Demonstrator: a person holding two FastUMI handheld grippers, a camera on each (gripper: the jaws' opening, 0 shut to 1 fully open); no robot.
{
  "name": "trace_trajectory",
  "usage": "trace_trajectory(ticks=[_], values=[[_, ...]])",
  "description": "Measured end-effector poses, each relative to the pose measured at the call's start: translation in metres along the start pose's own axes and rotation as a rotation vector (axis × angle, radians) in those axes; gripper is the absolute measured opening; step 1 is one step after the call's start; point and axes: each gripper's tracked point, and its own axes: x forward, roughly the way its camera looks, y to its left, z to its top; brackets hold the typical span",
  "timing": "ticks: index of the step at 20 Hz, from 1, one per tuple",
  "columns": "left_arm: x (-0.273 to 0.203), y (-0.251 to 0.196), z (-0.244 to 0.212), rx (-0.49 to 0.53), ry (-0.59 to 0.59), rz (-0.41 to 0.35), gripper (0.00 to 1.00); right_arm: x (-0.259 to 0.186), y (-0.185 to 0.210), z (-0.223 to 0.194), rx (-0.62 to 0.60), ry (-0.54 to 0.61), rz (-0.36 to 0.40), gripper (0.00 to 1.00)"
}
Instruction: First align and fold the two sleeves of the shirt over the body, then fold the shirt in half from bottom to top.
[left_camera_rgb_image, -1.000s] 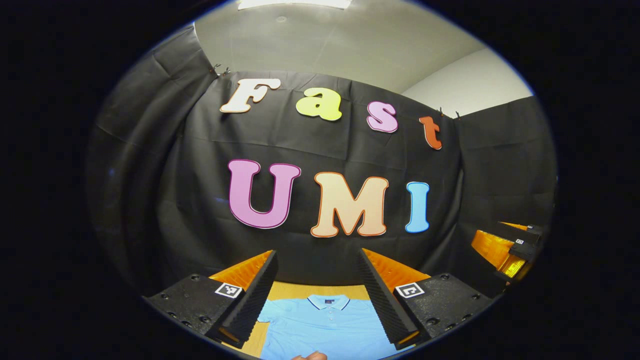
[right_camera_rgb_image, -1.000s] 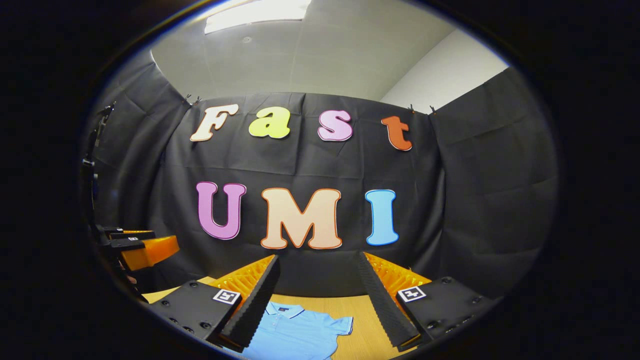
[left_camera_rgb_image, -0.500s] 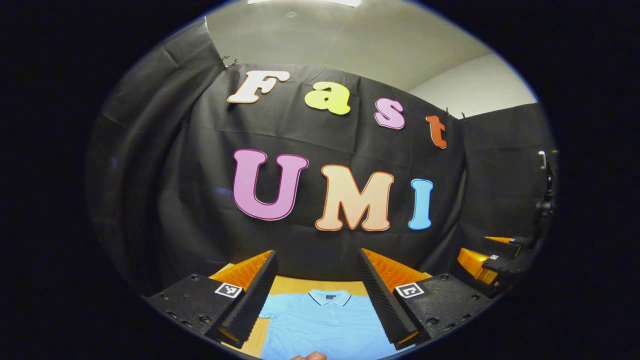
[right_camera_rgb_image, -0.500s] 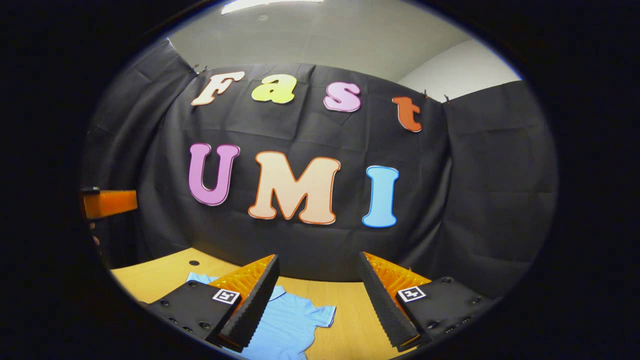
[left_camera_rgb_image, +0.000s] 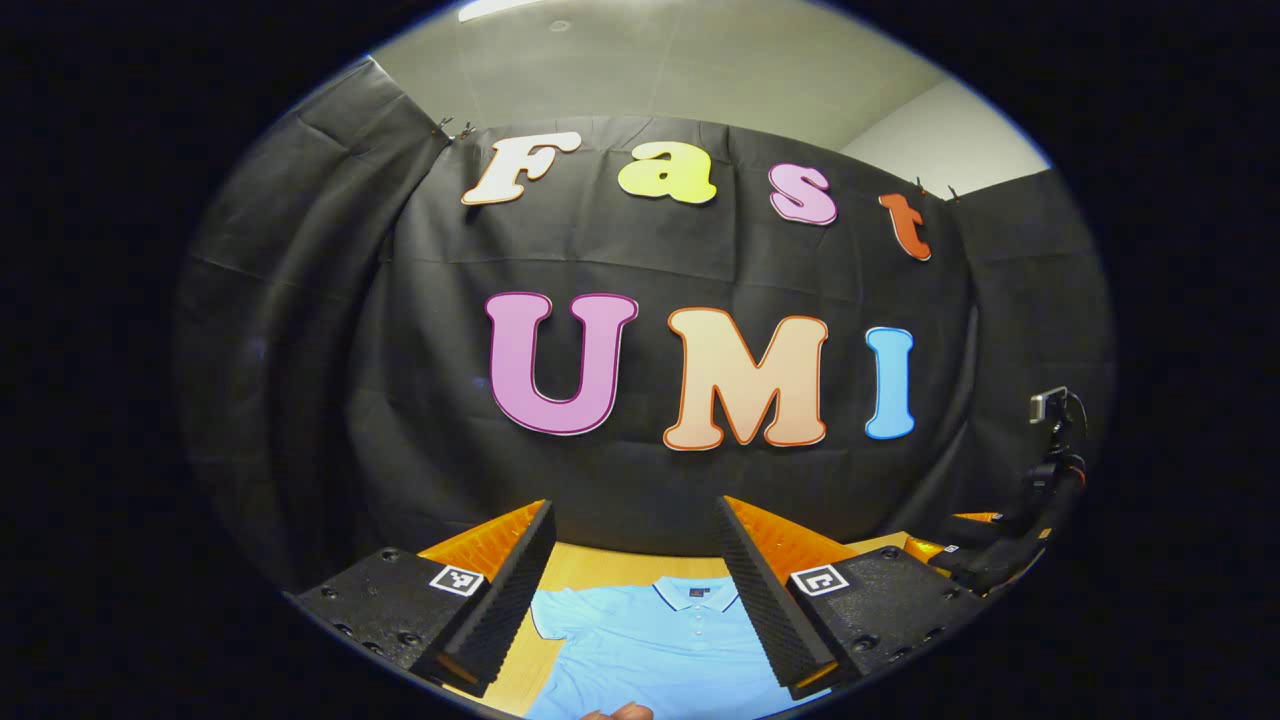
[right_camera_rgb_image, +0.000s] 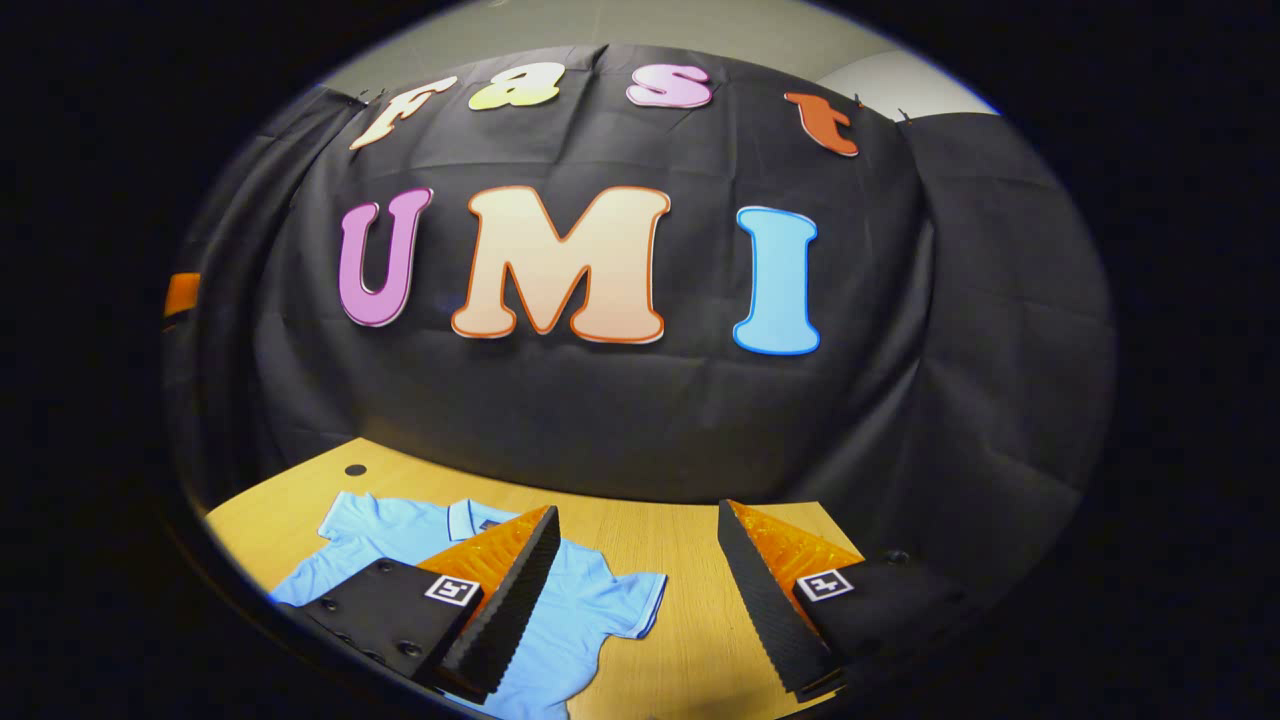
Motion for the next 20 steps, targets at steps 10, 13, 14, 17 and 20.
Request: trace_trajectory(ticks=[10,13,14,17,20], values=[[0.025,0.006,-0.028,0.022,0.071,0.107,0.95,0.091,-0.006,-0.119,-0.048,0.201,0.037,1.00],[0.028,0.008,-0.040,0.022,0.099,0.132,0.95,0.112,-0.004,-0.155,-0.040,0.277,0.049,0.99],[0.030,0.008,-0.044,0.019,0.109,0.140,0.95,0.116,-0.004,-0.166,-0.029,0.299,0.051,0.99],[0.033,0.007,-0.053,0.021,0.134,0.155,0.95,0.133,-0.005,-0.194,-0.014,0.345,0.044,1.00],[0.035,0.007,-0.057,0.034,0.146,0.171,0.95,0.143,-0.006,-0.222,0.011,0.401,0.035,0.99]])
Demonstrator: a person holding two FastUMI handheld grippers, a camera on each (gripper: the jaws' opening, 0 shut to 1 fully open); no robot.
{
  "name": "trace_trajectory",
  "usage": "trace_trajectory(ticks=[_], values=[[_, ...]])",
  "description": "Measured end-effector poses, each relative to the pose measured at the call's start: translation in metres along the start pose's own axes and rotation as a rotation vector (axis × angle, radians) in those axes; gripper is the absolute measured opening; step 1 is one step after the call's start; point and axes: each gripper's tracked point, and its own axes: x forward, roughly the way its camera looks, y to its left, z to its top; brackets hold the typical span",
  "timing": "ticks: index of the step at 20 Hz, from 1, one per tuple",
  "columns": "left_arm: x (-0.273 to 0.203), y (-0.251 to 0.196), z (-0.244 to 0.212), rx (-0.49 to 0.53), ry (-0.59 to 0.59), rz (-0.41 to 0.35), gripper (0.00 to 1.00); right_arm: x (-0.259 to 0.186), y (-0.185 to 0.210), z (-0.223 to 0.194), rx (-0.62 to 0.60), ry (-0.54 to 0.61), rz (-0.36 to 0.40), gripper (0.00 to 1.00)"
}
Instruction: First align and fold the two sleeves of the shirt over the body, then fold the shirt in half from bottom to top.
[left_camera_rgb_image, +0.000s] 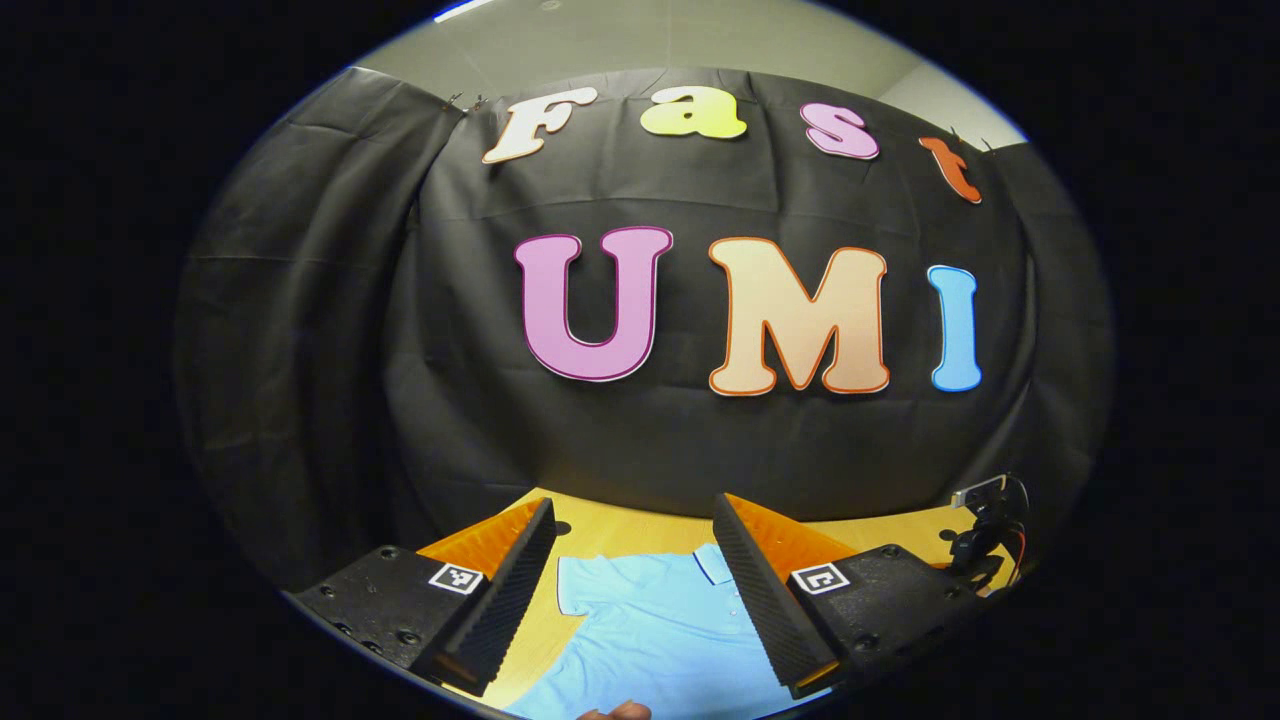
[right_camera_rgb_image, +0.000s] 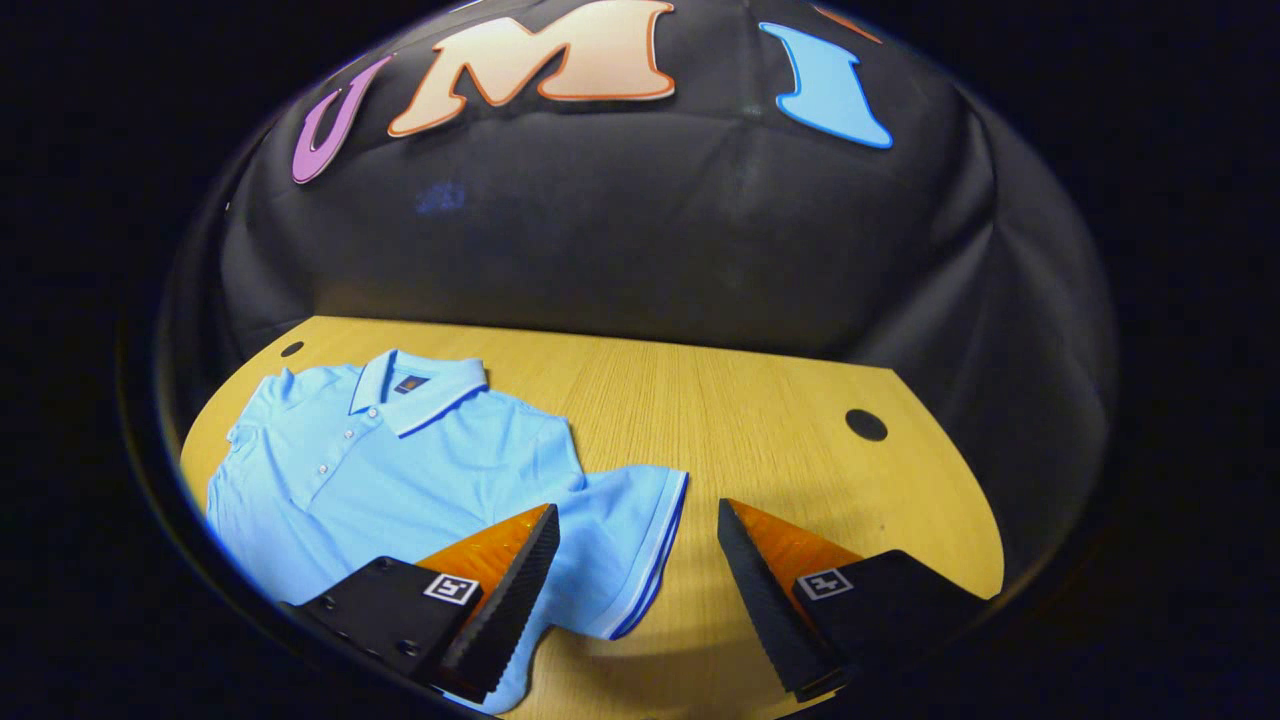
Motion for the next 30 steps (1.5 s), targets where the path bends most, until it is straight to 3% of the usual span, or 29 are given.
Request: trace_trajectory(ticks=[7,9,14,16,21,25,30], values=[[0.006,-0.006,-0.010,0.010,0.026,0.020,0.96,0.019,0.003,-0.025,0.095,0.095,0.027,1.00],[0.010,-0.012,-0.013,0.006,0.033,0.013,0.95,0.022,0.004,-0.025,0.102,0.086,0.030,0.89],[0.013,-0.022,-0.016,0.004,0.042,-0.010,0.95,0.020,0.020,-0.020,0.131,0.071,0.056,0.09],[0.012,-0.019,-0.015,0.012,0.039,-0.007,0.95,0.019,0.022,-0.016,0.154,0.067,0.050,0.03],[0.010,-0.010,-0.016,0.009,0.039,0.005,0.95,0.005,0.042,0.029,0.151,-0.037,0.088,0.03],[0.006,-0.006,-0.017,0.002,0.035,0.008,0.96,-0.008,0.081,0.056,0.101,-0.103,0.157,0.03],[-0.003,0.014,-0.020,0.002,0.041,0.046,0.96,-0.009,0.135,0.052,0.051,-0.099,0.236,0.02]])
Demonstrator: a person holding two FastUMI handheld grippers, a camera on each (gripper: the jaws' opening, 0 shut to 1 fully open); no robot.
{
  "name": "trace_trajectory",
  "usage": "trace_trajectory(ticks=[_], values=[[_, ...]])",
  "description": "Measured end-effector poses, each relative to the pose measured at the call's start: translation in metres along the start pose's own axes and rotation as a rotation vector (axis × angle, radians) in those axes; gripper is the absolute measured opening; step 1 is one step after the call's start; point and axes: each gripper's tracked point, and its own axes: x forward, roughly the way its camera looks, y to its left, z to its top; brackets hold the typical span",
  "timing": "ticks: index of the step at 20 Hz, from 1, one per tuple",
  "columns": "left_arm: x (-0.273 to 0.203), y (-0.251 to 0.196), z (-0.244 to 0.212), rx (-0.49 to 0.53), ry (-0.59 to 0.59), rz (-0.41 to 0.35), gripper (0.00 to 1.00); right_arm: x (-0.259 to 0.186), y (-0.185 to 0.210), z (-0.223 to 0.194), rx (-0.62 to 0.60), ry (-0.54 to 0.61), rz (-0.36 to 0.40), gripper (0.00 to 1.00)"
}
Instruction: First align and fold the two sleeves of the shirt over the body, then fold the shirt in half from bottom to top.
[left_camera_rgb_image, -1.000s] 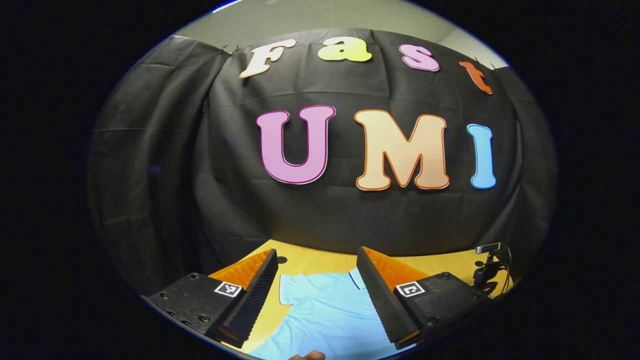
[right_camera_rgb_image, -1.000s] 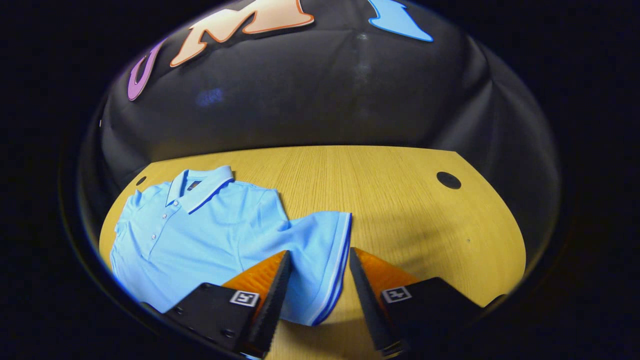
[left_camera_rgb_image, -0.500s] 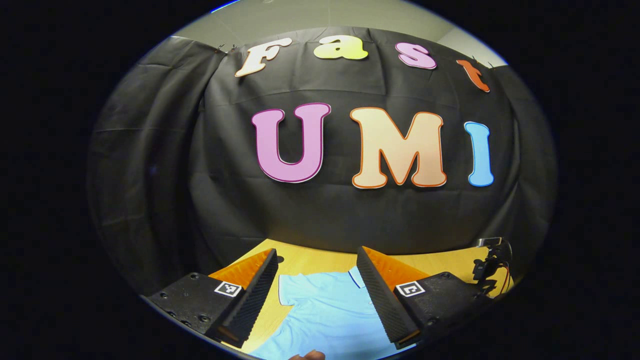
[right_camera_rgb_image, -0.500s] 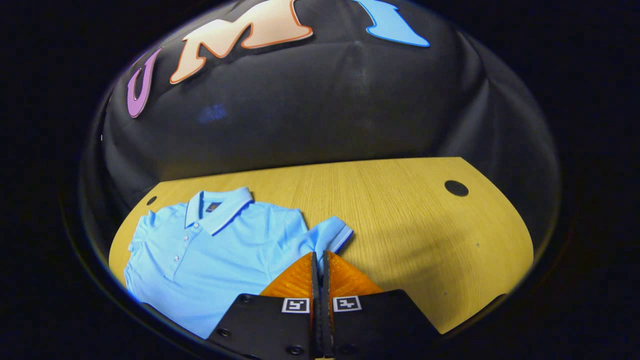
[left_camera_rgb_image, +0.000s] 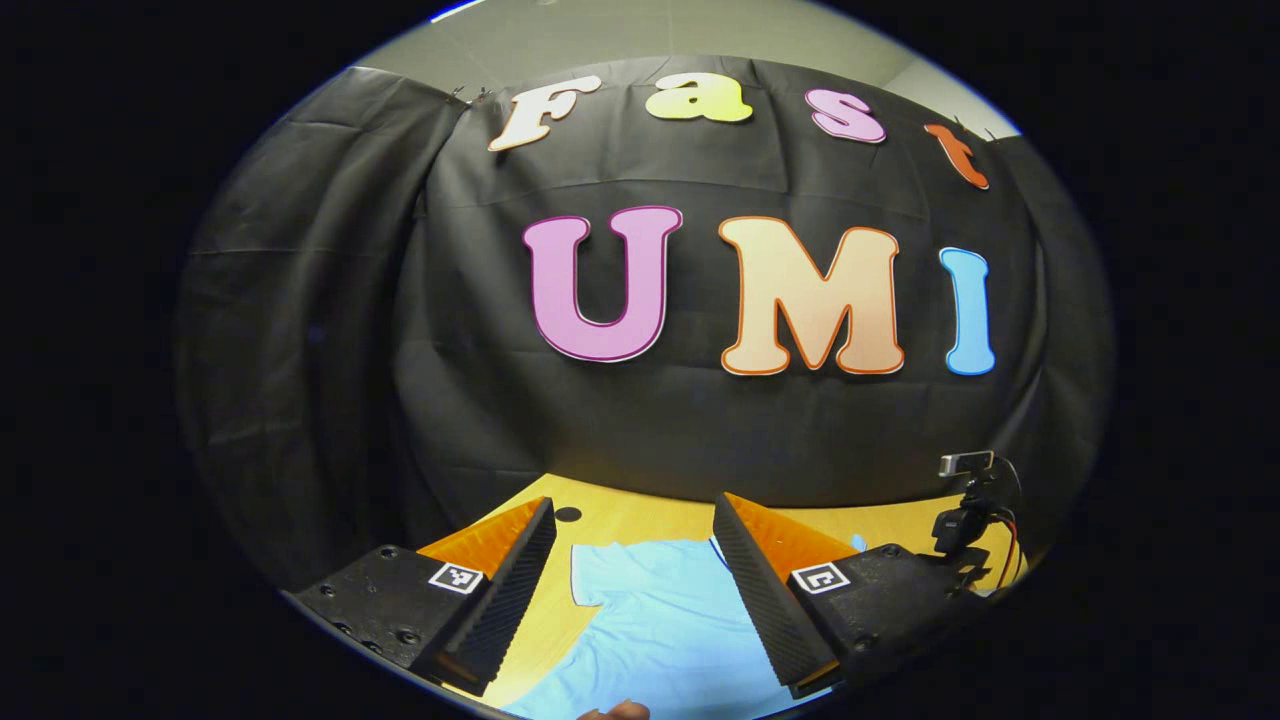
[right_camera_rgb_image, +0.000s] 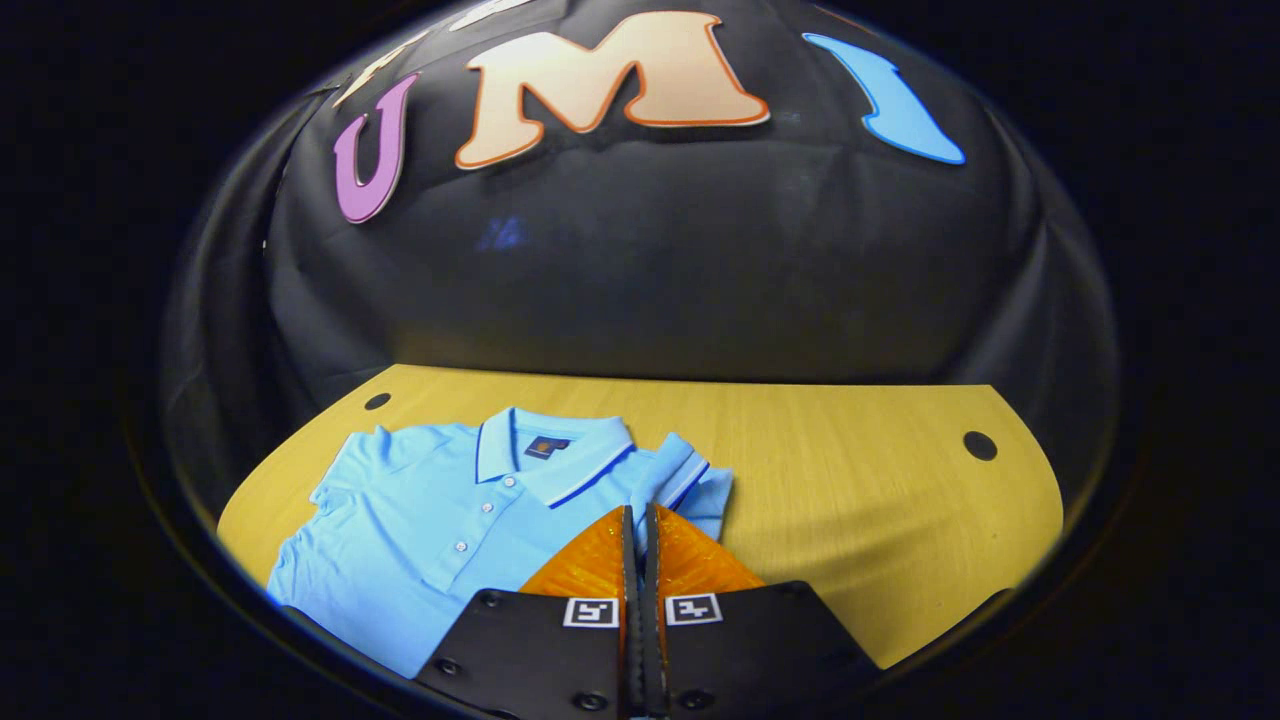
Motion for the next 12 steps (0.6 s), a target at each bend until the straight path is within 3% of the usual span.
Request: trace_trajectory(ticks=[4,7,10,12], values=[[-0.007,0.016,-0.003,0.019,0.003,0.024,0.95,0.016,0.036,-0.018,-0.005,0.033,0.054,0.01],[-0.005,0.019,-0.009,0.013,0.010,0.004,0.95,0.009,0.054,-0.026,0.005,0.078,0.083,0.09],[0.010,0.025,-0.021,-0.015,0.028,-0.022,0.94,-0.015,0.055,0.017,-0.014,-0.039,0.083,1.00],[0.029,0.028,-0.033,-0.020,0.051,-0.050,0.94,-0.038,0.050,0.037,-0.018,-0.083,0.067,0.99]])
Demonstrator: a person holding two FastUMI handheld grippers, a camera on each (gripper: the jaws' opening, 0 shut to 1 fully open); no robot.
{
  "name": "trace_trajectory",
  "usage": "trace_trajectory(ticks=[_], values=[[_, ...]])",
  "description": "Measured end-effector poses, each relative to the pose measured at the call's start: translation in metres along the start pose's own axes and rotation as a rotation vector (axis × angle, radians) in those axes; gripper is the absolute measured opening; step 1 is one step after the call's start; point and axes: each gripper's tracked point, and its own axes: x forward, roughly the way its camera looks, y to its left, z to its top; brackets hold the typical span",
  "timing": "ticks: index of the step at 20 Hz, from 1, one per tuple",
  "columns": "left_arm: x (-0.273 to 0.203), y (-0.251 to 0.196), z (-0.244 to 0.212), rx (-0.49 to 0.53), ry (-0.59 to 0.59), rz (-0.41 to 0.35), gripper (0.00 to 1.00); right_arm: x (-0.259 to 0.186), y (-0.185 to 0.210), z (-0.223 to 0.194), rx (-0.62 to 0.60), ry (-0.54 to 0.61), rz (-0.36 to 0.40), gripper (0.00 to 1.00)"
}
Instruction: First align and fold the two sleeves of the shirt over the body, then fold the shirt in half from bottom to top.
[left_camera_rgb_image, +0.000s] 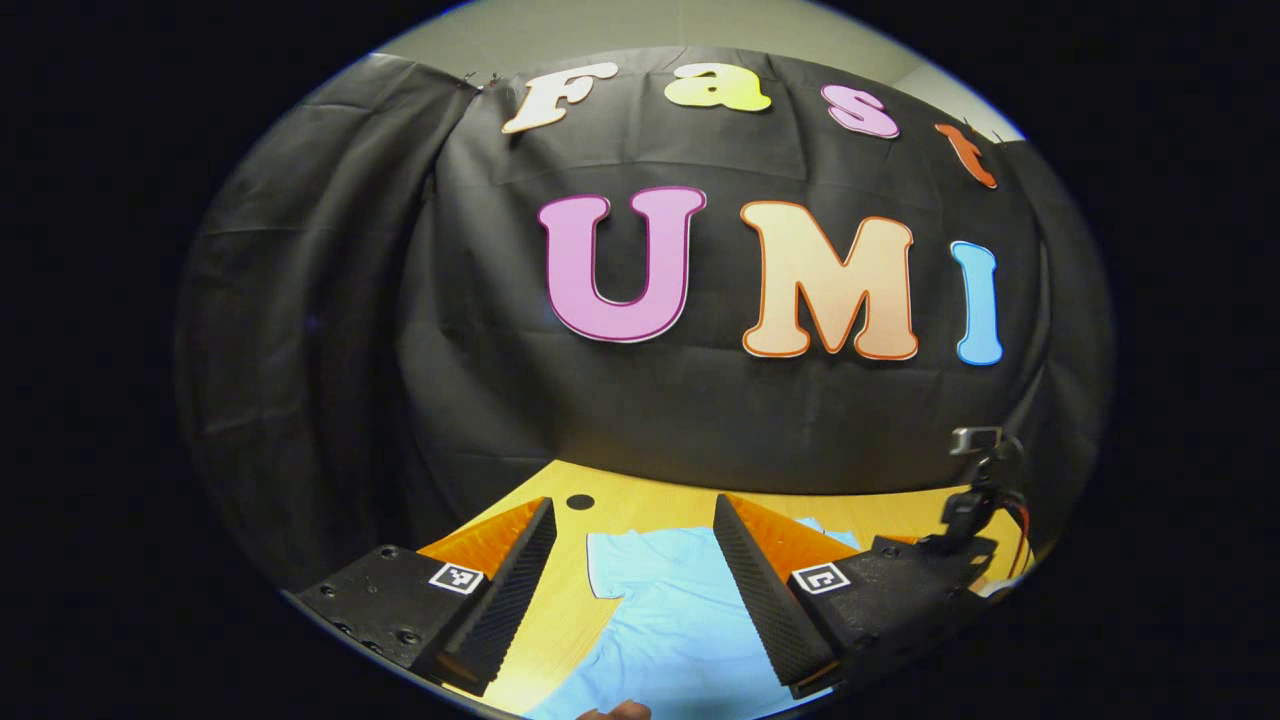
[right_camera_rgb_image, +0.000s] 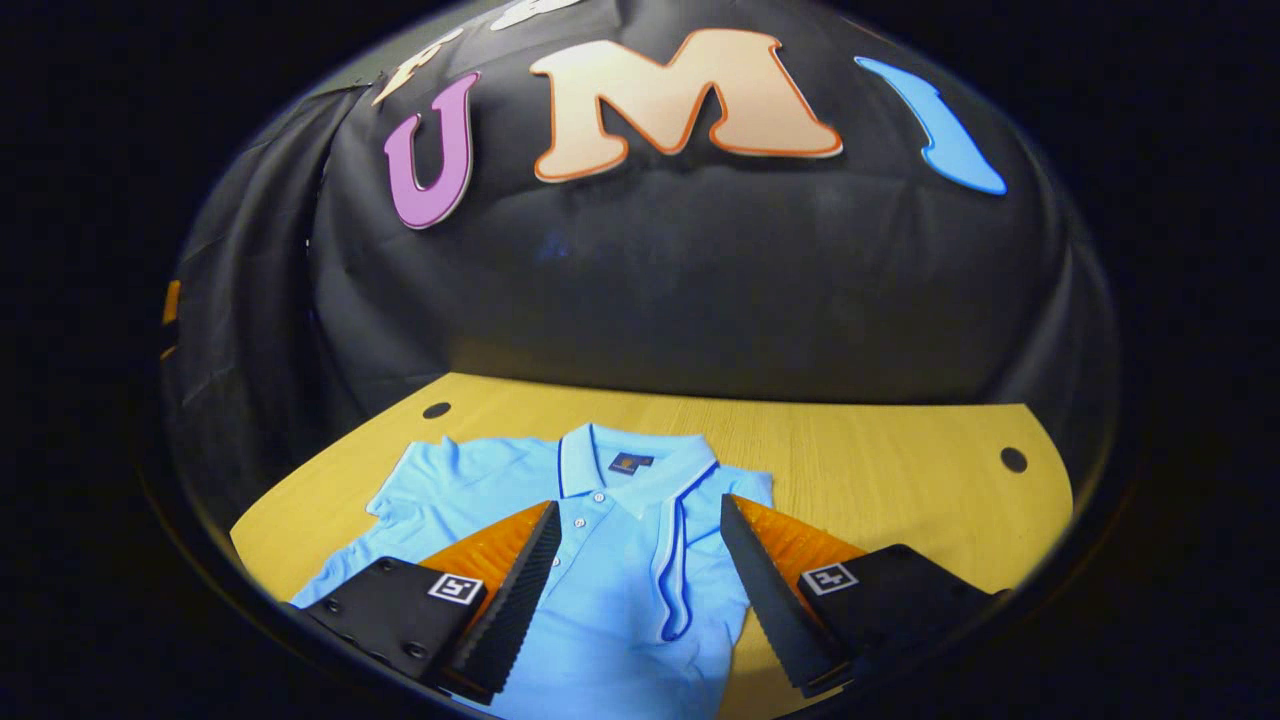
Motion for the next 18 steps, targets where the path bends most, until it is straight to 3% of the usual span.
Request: trace_trajectory(ticks=[4,9,13,16,18], values=[[0.049,0.004,-0.032,-0.015,0.069,-0.078,0.95,-0.055,-0.016,0.030,0.015,-0.055,-0.083,0.98],[0.116,0.026,-0.092,-0.039,0.194,-0.100,0.96,-0.119,-0.029,0.037,-0.004,-0.055,-0.189,0.97],[0.158,0.044,-0.155,-0.027,0.341,-0.088,0.96,-0.143,-0.023,0.019,0.032,-0.016,-0.239,0.97],[0.181,0.043,-0.185,-0.091,0.410,-0.090,0.95,-0.147,-0.017,0.001,0.046,0.027,-0.262,0.97],[0.203,0.049,-0.199,-0.076,0.427,-0.071,0.95,-0.144,-0.012,-0.008,0.040,0.049,-0.271,0.97]])
